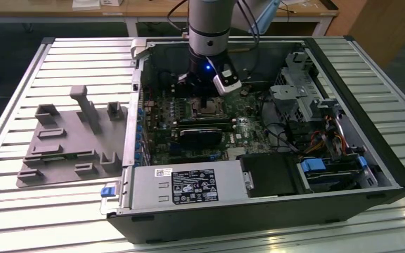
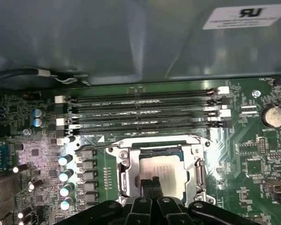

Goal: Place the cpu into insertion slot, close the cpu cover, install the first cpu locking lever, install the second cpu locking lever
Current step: 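Close the cpu cover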

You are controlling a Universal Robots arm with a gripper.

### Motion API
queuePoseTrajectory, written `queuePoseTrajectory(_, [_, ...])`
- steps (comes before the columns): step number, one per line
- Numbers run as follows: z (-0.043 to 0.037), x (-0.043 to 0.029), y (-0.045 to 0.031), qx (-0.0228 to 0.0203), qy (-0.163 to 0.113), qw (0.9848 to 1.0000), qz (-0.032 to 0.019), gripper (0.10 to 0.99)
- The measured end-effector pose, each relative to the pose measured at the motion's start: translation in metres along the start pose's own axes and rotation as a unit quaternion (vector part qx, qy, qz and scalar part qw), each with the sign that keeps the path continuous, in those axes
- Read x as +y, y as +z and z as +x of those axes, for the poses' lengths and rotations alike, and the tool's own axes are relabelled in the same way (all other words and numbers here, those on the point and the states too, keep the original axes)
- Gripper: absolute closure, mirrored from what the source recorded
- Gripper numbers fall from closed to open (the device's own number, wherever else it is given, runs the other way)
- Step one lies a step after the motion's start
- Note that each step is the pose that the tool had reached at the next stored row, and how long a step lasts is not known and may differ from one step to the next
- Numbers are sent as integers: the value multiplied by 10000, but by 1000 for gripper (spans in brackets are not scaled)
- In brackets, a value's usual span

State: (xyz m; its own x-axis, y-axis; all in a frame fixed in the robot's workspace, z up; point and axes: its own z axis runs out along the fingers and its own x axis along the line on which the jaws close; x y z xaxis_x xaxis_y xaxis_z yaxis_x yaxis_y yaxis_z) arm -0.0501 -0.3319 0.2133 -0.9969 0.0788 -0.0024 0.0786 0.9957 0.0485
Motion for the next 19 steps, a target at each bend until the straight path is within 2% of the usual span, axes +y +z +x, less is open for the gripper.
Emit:
queuePoseTrajectory(9, [119, -14, 33, 10, -175, 9998, -26, 980])
queuePoseTrajectory(19, [135, -19, 122, 13, -230, 9997, -26, 980])
